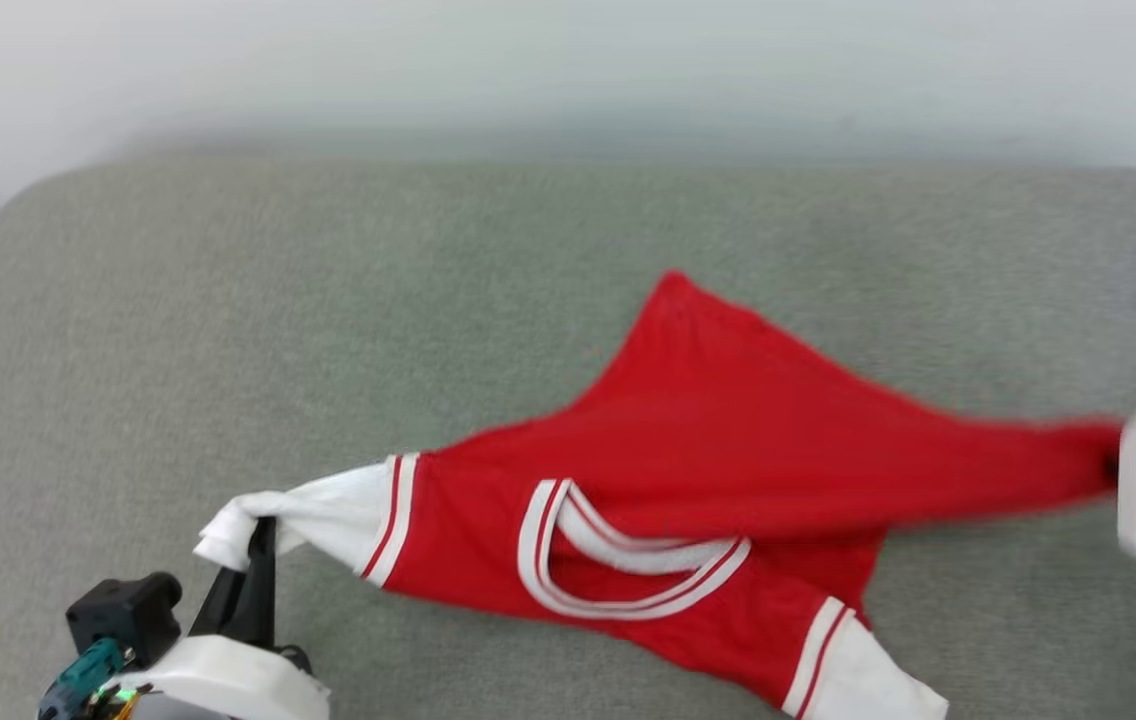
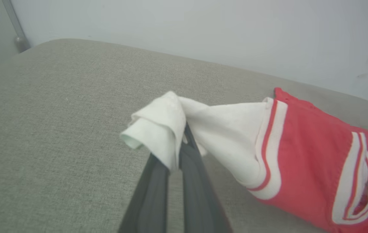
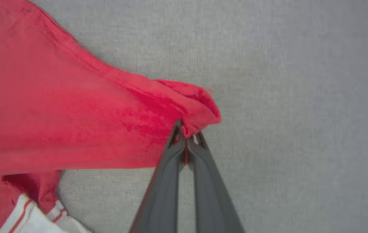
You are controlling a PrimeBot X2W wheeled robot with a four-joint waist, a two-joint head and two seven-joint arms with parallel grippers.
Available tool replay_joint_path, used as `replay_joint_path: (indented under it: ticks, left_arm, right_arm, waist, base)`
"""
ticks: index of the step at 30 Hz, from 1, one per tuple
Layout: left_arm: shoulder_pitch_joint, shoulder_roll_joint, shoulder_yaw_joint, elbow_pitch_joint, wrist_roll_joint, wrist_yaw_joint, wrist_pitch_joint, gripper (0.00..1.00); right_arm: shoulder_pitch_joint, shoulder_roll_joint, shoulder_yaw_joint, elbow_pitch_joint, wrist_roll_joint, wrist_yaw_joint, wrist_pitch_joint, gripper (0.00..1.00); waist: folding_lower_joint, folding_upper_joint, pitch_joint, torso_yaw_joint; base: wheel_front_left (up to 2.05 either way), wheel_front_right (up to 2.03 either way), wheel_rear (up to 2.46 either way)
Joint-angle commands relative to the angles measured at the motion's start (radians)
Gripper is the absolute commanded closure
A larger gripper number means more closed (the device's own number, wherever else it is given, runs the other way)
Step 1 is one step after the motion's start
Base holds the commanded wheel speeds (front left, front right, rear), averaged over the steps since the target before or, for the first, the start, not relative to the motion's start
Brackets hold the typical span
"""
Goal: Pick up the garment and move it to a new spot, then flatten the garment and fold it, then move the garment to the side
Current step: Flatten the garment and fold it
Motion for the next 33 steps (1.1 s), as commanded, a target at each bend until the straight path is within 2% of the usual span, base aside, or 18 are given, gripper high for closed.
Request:
replay_joint_path:
  ticks: [1, 4, 8, 9, 10, 11, 12, 15, 19, 23, 26, 29, 30, 33]
  left_arm:
    - [0.019, 0.011, 0.011, -0.008, -0.004, 0.011, 0.000, 1.00]
    - [0.043, 0.019, 0.020, -0.015, -0.011, 0.025, 0.002, 1.00]
    - [0.058, 0.032, 0.021, -0.019, -0.008, 0.034, 0.010, 1.00]
    - [0.057, 0.033, 0.020, -0.021, -0.007, 0.035, 0.011, 1.00]
    - [0.057, 0.032, 0.020, -0.021, -0.007, 0.035, 0.012, 1.00]
    - [0.057, 0.033, 0.017, -0.023, -0.007, 0.035, 0.014, 1.00]
    - [0.055, 0.033, 0.015, -0.025, -0.006, 0.036, 0.016, 1.00]
    - [0.046, 0.038, 0.011, -0.035, -0.003, 0.035, 0.023, 1.00]
    - [0.028, 0.049, 0.012, -0.057, 0.008, 0.039, 0.028, 1.00]
    - [0.002, 0.051, 0.010, -0.080, 0.014, 0.039, 0.032, 1.00]
    - [-0.026, 0.053, 0.005, -0.095, 0.024, 0.035, 0.037, 1.00]
    - [-0.063, 0.052, -0.004, -0.111, 0.036, 0.028, 0.039, 1.00]
    - [-0.063, 0.052, -0.004, -0.111, 0.036, 0.028, 0.039, 1.00]
    - [-0.106, 0.051, -0.011, -0.121, 0.045, 0.016, 0.041, 1.00]
  right_arm:
    - [0.116, 0.001, -0.023, -0.075, 0.017, -0.001, 0.030, 1.00]
    - [0.326, 0.036, -0.072, -0.221, 0.026, -0.001, 0.091, 1.00]
    - [0.556, 0.121, -0.124, -0.351, 0.018, -0.001, 0.151, 1.00]
    - [0.601, 0.160, -0.134, -0.369, 0.028, -0.001, 0.165, 1.00]
    - [0.634, 0.193, -0.140, -0.386, 0.031, -0.001, 0.168, 0.80]
    - [0.664, 0.208, -0.143, -0.397, 0.021, -0.001, 0.167, 0.50]
    - [0.686, 0.228, -0.145, -0.405, 0.024, -0.001, 0.167, 0.00]
    - [0.688, 0.253, -0.127, -0.437, 0.008, -0.001, 0.100, 0.00]
    - [0.591, 0.231, -0.093, -0.463, 0.007, -0.001, -0.084, 0.00]
    - [0.467, 0.213, -0.070, -0.413, 0.031, -0.001, -0.288, 0.00]
    - [0.368, 0.201, -0.035, -0.351, 0.057, -0.001, -0.392, 0.00]
    - [0.272, 0.184, 0.006, -0.283, 0.080, -0.001, -0.429, 0.00]
    - [0.272, 0.184, 0.006, -0.283, 0.080, -0.001, -0.429, 0.00]
    - [0.163, 0.170, 0.091, -0.217, 0.102, -0.001, -0.394, 0.00]
  waist:
    - [0.0002, 0.0000, -0.052, -0.049]
    - [0.0002, 0.0000, -0.064, -0.070]
    - [0.0002, 0.0000, -0.073, -0.085]
    - [0.0002, 0.0000, -0.073, -0.086]
    - [0.0002, 0.0000, -0.076, -0.090]
    - [0.0002, 0.0000, -0.077, -0.092]
    - [0.0002, 0.0000, -0.076, -0.095]
    - [0.0002, 0.0000, -0.071, -0.106]
    - [0.0002, 0.0000, -0.042, -0.120]
    - [0.0002, 0.0000, -0.007, -0.112]
    - [0.0002, 0.0000, 0.023, -0.094]
    - [0.0002, 0.0000, 0.062, -0.067]
    - [0.0002, 0.0000, 0.062, -0.067]
    - [0.0002, 0.0000, 0.112, -0.041]
  base:
    - [0.00, 0.00, 0.00]
    - [0.00, 0.00, 0.00]
    - [0.00, 0.00, 0.00]
    - [0.00, 0.00, 0.00]
    - [0.00, 0.00, 0.00]
    - [0.00, 0.00, 0.00]
    - [0.00, 0.00, 0.00]
    - [0.00, 0.00, 0.00]
    - [0.00, 0.00, 0.00]
    - [0.00, 0.00, 0.00]
    - [0.00, 0.00, 0.00]
    - [0.00, 0.00, 0.00]
    - [0.00, 0.00, 0.00]
    - [0.00, 0.00, 0.00]
